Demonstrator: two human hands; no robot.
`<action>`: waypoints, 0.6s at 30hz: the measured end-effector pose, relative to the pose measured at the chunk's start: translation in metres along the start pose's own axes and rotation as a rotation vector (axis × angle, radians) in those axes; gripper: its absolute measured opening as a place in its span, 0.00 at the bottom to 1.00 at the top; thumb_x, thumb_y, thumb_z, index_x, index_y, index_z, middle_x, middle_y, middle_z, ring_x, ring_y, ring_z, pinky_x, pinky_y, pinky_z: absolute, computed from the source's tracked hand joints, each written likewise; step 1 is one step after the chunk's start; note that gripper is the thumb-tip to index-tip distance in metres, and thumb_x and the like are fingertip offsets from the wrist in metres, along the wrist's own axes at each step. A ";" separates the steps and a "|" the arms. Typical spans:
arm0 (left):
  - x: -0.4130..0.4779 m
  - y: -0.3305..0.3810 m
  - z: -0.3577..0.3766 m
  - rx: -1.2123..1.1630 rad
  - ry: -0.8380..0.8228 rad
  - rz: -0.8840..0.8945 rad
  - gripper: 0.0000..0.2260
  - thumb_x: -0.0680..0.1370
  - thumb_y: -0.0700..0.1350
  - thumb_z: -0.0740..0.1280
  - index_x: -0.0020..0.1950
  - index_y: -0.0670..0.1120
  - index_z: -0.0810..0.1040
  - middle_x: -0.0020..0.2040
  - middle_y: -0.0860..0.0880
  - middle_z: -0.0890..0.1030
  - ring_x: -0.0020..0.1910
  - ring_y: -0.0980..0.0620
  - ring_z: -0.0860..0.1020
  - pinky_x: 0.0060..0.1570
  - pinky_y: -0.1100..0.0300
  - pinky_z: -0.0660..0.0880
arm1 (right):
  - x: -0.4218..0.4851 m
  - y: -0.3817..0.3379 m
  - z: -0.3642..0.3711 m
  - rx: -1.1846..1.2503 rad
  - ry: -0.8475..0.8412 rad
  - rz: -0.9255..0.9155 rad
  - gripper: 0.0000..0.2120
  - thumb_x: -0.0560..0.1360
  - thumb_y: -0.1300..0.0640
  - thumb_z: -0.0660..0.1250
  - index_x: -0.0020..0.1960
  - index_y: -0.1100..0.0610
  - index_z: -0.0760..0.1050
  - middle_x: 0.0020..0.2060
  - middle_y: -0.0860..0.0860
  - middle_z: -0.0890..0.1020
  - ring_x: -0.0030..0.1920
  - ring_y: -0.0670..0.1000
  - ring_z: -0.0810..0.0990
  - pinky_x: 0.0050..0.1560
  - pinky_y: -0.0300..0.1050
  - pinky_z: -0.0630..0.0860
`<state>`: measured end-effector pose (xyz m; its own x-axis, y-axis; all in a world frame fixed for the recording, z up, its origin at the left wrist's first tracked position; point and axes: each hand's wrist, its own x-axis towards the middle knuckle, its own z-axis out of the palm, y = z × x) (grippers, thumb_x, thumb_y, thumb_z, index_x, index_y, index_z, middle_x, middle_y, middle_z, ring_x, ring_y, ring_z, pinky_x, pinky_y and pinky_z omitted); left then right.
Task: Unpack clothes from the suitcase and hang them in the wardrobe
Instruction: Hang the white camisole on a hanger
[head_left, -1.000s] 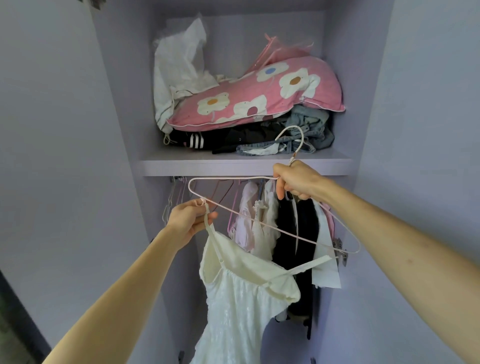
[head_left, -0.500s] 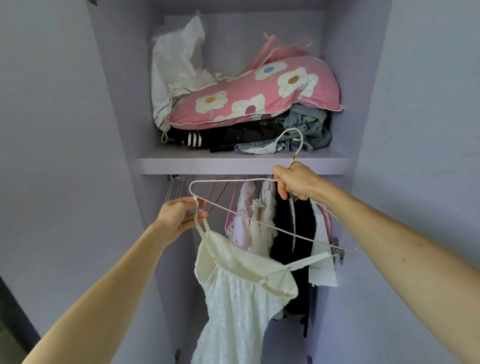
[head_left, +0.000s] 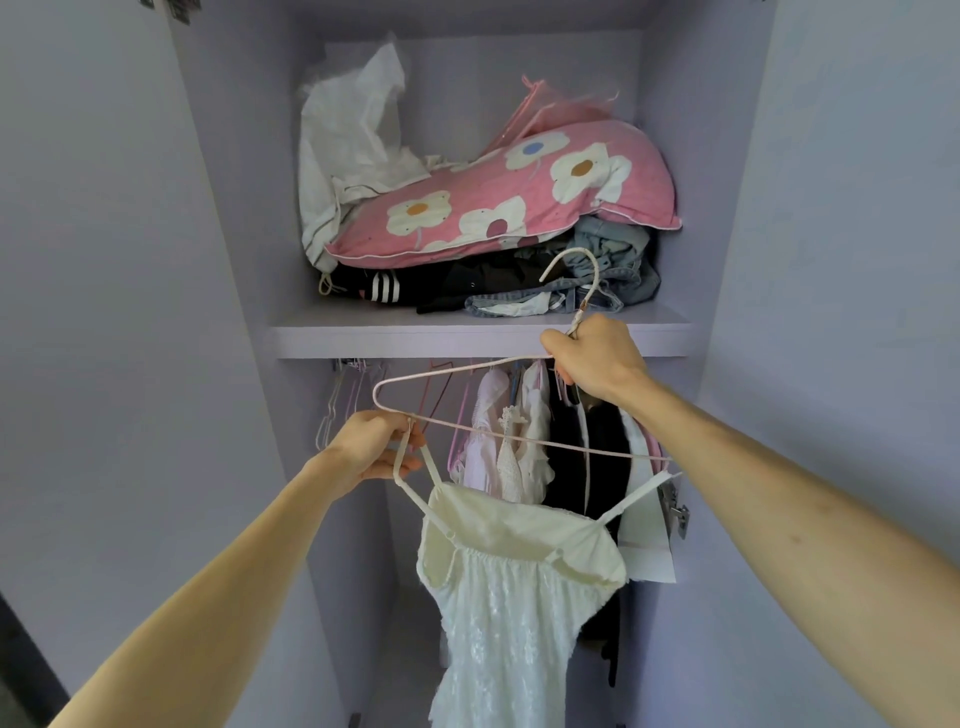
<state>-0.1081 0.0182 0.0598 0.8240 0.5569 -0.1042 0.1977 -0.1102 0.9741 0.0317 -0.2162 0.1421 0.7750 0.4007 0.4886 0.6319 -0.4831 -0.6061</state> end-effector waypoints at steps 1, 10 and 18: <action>0.001 0.000 -0.001 0.014 -0.005 -0.004 0.11 0.81 0.42 0.61 0.51 0.39 0.81 0.50 0.40 0.85 0.39 0.41 0.84 0.43 0.49 0.83 | 0.000 0.000 0.000 -0.007 0.017 -0.005 0.21 0.72 0.52 0.62 0.29 0.68 0.76 0.19 0.49 0.73 0.26 0.52 0.75 0.37 0.47 0.77; -0.001 0.002 -0.011 0.198 -0.057 0.021 0.10 0.79 0.52 0.68 0.53 0.48 0.82 0.53 0.48 0.85 0.48 0.49 0.79 0.50 0.53 0.76 | 0.010 0.008 -0.004 0.067 0.176 -0.007 0.20 0.66 0.49 0.64 0.28 0.67 0.73 0.29 0.63 0.79 0.26 0.51 0.70 0.31 0.50 0.75; 0.002 0.040 0.033 0.599 0.108 0.501 0.18 0.75 0.62 0.67 0.60 0.54 0.77 0.54 0.57 0.81 0.55 0.48 0.79 0.58 0.51 0.75 | 0.010 0.004 0.005 0.109 0.122 -0.089 0.17 0.69 0.54 0.68 0.26 0.63 0.76 0.27 0.55 0.82 0.27 0.47 0.73 0.32 0.45 0.75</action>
<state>-0.0810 -0.0127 0.0915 0.8406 0.3970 0.3684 0.0941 -0.7769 0.6226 0.0416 -0.2101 0.1416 0.7157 0.3374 0.6115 0.6983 -0.3604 -0.6184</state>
